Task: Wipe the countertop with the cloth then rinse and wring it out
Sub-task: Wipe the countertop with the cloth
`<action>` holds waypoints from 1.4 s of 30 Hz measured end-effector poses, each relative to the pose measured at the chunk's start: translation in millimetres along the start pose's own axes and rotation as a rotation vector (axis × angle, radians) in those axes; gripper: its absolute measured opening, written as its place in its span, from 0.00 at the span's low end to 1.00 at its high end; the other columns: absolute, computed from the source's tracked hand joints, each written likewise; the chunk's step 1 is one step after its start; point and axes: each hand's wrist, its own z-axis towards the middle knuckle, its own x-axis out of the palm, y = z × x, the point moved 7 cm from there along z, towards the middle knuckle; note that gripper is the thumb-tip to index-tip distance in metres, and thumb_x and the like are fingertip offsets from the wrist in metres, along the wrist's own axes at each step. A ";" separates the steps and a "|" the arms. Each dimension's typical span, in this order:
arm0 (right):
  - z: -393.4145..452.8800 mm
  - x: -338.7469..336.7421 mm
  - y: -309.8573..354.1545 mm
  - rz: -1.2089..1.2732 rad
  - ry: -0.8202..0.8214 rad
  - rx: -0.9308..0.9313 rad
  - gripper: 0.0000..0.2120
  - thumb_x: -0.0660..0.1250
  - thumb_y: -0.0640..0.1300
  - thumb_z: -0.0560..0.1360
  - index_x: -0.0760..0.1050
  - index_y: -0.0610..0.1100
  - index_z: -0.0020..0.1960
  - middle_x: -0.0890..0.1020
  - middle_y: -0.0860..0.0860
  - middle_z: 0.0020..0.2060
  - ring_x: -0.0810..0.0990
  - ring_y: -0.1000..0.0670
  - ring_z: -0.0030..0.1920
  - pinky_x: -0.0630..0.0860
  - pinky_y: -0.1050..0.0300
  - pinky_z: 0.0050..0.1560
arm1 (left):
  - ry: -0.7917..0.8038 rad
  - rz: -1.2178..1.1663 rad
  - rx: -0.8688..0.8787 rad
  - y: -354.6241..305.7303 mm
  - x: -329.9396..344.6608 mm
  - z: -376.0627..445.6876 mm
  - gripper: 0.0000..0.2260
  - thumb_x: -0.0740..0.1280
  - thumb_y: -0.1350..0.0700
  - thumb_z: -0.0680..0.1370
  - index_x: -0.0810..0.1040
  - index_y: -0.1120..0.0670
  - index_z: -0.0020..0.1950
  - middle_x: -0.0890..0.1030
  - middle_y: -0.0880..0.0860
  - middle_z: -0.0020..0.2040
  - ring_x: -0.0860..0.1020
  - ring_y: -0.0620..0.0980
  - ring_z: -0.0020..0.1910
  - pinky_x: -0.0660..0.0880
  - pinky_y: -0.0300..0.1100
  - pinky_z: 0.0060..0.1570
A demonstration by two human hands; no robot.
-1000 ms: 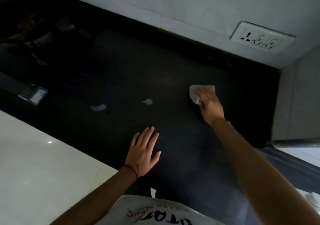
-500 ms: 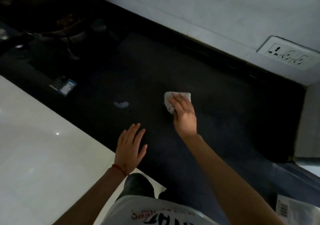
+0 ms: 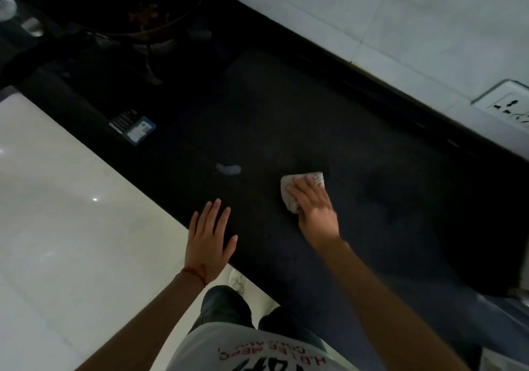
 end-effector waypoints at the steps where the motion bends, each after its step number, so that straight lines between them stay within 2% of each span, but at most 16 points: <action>1: 14.3 -4.0 -7.1 -0.011 -0.004 0.010 0.25 0.63 0.31 0.67 0.73 0.43 0.63 0.77 0.42 0.63 0.69 0.40 0.68 0.66 0.40 0.67 | 0.000 -0.006 0.005 -0.2 0.0 0.0 0.25 0.54 0.45 0.74 0.65 0.56 0.68 0.72 0.60 0.68 0.61 0.55 0.69 0.63 0.57 0.66; 4: 62.1 -12.3 -31.5 0.001 0.056 0.254 0.25 0.61 0.30 0.72 0.68 0.43 0.68 0.69 0.44 0.70 0.62 0.43 0.73 0.59 0.43 0.73 | -0.017 -0.027 0.005 1.3 -0.8 0.0 0.25 0.55 0.45 0.73 0.66 0.56 0.67 0.72 0.60 0.68 0.62 0.56 0.69 0.65 0.57 0.65; 6: 62.4 -11.7 -29.3 0.026 0.036 0.332 0.25 0.60 0.32 0.74 0.66 0.44 0.69 0.66 0.46 0.72 0.57 0.45 0.74 0.56 0.46 0.75 | -0.016 -0.034 0.011 0.4 -1.5 0.2 0.25 0.55 0.45 0.73 0.66 0.55 0.67 0.72 0.60 0.68 0.63 0.56 0.69 0.65 0.57 0.65; 8: 40.2 -2.1 -11.9 0.044 0.042 0.271 0.25 0.60 0.31 0.73 0.68 0.44 0.68 0.67 0.45 0.71 0.58 0.46 0.74 0.57 0.47 0.74 | -0.015 -0.044 0.003 1.2 -2.3 0.5 0.26 0.55 0.45 0.73 0.66 0.55 0.67 0.73 0.60 0.68 0.63 0.56 0.69 0.65 0.57 0.66; 11: 9.4 -1.8 4.9 0.008 -0.012 0.138 0.24 0.61 0.31 0.68 0.74 0.42 0.62 0.76 0.43 0.64 0.69 0.42 0.67 0.62 0.44 0.68 | -0.004 -0.035 0.005 1.7 -1.0 1.6 0.26 0.55 0.44 0.73 0.65 0.55 0.67 0.73 0.59 0.68 0.62 0.55 0.69 0.64 0.57 0.66; 13: 22.5 -3.0 -2.4 -0.014 -0.013 0.124 0.24 0.62 0.30 0.67 0.75 0.41 0.62 0.77 0.42 0.62 0.73 0.39 0.65 0.62 0.46 0.68 | 0.004 -0.037 0.012 2.3 0.3 1.1 0.26 0.55 0.44 0.73 0.66 0.55 0.67 0.73 0.59 0.68 0.62 0.55 0.69 0.64 0.56 0.66; 19: 78.4 -1.1 -11.7 0.037 -0.002 0.342 0.24 0.61 0.29 0.72 0.70 0.42 0.66 0.71 0.43 0.68 0.64 0.43 0.71 0.61 0.45 0.73 | 0.036 -0.059 0.011 3.3 0.0 1.7 0.26 0.56 0.43 0.72 0.66 0.54 0.67 0.74 0.58 0.67 0.63 0.54 0.68 0.68 0.56 0.65; 23: 43.7 3.1 14.2 0.071 0.035 0.226 0.25 0.62 0.27 0.70 0.72 0.43 0.65 0.72 0.44 0.68 0.66 0.44 0.71 0.63 0.52 0.67 | 0.021 -0.077 0.055 9.3 -4.1 5.0 0.26 0.57 0.43 0.71 0.66 0.53 0.66 0.75 0.58 0.66 0.62 0.54 0.68 0.68 0.57 0.64; 26: 15.8 8.6 37.6 0.079 -0.007 0.150 0.26 0.65 0.25 0.66 0.76 0.43 0.61 0.78 0.43 0.62 0.72 0.42 0.65 0.70 0.44 0.65 | -0.025 -0.090 0.032 31.8 -11.3 12.0 0.25 0.56 0.45 0.73 0.65 0.54 0.67 0.73 0.59 0.67 0.61 0.54 0.69 0.63 0.57 0.65; 31: 41.5 33.6 87.5 0.092 -0.017 0.024 0.21 0.56 0.36 0.70 0.75 0.44 0.61 0.78 0.45 0.61 0.73 0.45 0.65 0.67 0.47 0.67 | -0.083 -0.099 -0.077 88.3 -29.9 45.5 0.24 0.54 0.46 0.75 0.66 0.57 0.68 0.70 0.61 0.70 0.64 0.59 0.70 0.59 0.56 0.67; 33: 59.2 54.0 105.2 0.050 0.026 -0.060 0.22 0.61 0.35 0.68 0.75 0.44 0.61 0.78 0.45 0.61 0.72 0.43 0.65 0.66 0.44 0.68 | -0.064 -0.071 -0.094 105.1 -32.1 59.3 0.25 0.54 0.46 0.76 0.66 0.58 0.69 0.69 0.62 0.70 0.66 0.61 0.70 0.58 0.55 0.67; 35: 78.6 70.9 110.4 0.000 0.061 -0.106 0.27 0.68 0.31 0.64 0.74 0.44 0.61 0.79 0.45 0.61 0.73 0.41 0.65 0.64 0.40 0.67 | -0.025 -0.058 -0.108 114.3 -30.1 67.5 0.27 0.53 0.45 0.76 0.66 0.59 0.70 0.68 0.62 0.71 0.66 0.62 0.70 0.58 0.55 0.67; 37: 109.1 72.2 106.4 -0.032 0.062 -0.084 0.29 0.68 0.28 0.63 0.74 0.42 0.63 0.78 0.43 0.62 0.73 0.39 0.65 0.64 0.38 0.68 | 0.000 -0.031 -0.114 116.4 -26.5 69.2 0.27 0.52 0.44 0.75 0.65 0.58 0.70 0.68 0.62 0.71 0.66 0.61 0.70 0.59 0.54 0.68; 39: 140.5 70.6 101.5 -0.005 0.092 0.028 0.28 0.65 0.28 0.66 0.71 0.42 0.65 0.74 0.42 0.65 0.68 0.39 0.69 0.62 0.39 0.71 | 0.000 -0.017 -0.117 115.8 -25.3 68.8 0.27 0.53 0.44 0.75 0.65 0.58 0.70 0.68 0.61 0.71 0.66 0.61 0.70 0.59 0.54 0.68; 41: 145.6 70.5 103.8 0.026 0.094 0.093 0.27 0.64 0.28 0.68 0.70 0.41 0.66 0.73 0.42 0.66 0.65 0.39 0.71 0.59 0.42 0.72 | -0.006 -0.013 -0.116 115.0 -26.0 68.5 0.27 0.53 0.45 0.75 0.65 0.58 0.70 0.68 0.61 0.71 0.67 0.61 0.70 0.58 0.54 0.68; 42: 134.9 70.1 106.4 0.022 0.066 0.065 0.28 0.65 0.28 0.67 0.71 0.42 0.65 0.74 0.42 0.65 0.66 0.39 0.70 0.61 0.41 0.71 | -0.012 -0.008 -0.114 115.0 -26.6 68.6 0.27 0.53 0.44 0.75 0.65 0.58 0.70 0.68 0.61 0.71 0.67 0.60 0.70 0.58 0.54 0.68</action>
